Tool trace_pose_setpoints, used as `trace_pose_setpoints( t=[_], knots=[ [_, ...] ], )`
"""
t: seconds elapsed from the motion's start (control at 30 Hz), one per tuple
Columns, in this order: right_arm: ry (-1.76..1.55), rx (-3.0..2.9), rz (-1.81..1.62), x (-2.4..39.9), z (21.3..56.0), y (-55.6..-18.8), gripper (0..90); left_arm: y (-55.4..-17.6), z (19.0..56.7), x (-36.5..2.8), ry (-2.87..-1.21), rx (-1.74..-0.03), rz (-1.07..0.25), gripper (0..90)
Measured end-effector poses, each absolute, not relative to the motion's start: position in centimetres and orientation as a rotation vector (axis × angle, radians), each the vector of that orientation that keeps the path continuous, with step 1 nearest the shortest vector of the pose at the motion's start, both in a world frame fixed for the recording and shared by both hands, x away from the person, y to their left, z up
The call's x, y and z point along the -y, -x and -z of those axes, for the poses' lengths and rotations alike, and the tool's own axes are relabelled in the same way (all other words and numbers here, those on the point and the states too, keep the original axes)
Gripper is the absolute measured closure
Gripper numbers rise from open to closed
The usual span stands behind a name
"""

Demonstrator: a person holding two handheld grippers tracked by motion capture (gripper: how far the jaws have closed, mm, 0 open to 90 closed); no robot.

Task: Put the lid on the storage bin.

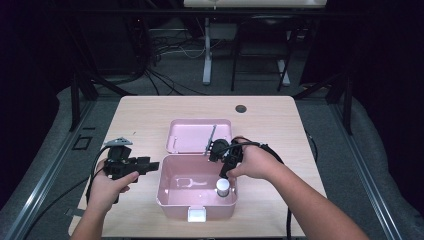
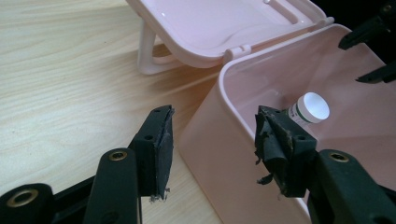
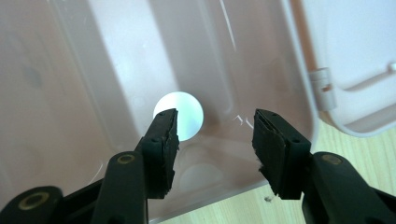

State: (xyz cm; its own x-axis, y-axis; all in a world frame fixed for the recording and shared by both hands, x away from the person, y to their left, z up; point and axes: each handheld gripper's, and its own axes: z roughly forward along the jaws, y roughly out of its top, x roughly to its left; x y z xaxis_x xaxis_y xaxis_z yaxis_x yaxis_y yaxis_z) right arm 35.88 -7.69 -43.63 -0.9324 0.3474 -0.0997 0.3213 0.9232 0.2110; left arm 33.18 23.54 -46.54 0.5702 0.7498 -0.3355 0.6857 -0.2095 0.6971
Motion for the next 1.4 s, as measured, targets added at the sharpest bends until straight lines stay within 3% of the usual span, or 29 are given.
trace_pose_setpoints(
  t=[0.4, 0.87, 1.23, 1.4],
  knots=[
    [-0.653, -2.853, -0.428, 8.8, 42.9, -36.9, 54.1, -32.7, 46.2, -22.9, -1.955, -1.104, -0.131, 47.1],
    [-0.895, -2.742, -0.532, 10.4, 42.7, -38.8, 52.4, -32.4, 46.6, -21.3, -2.022, -1.051, -0.14, 50.1],
    [-1.036, -2.696, -0.58, 11.7, 42.8, -40.0, 51.7, -32.7, 47.5, -20.8, -2.065, -1.098, -0.113, 48.4],
    [-1.113, -2.653, -0.622, 12.1, 42.6, -40.5, 51.9, -32.6, 47.5, -20.8, -2.065, -1.09, -0.106, 54.5]
  ],
)
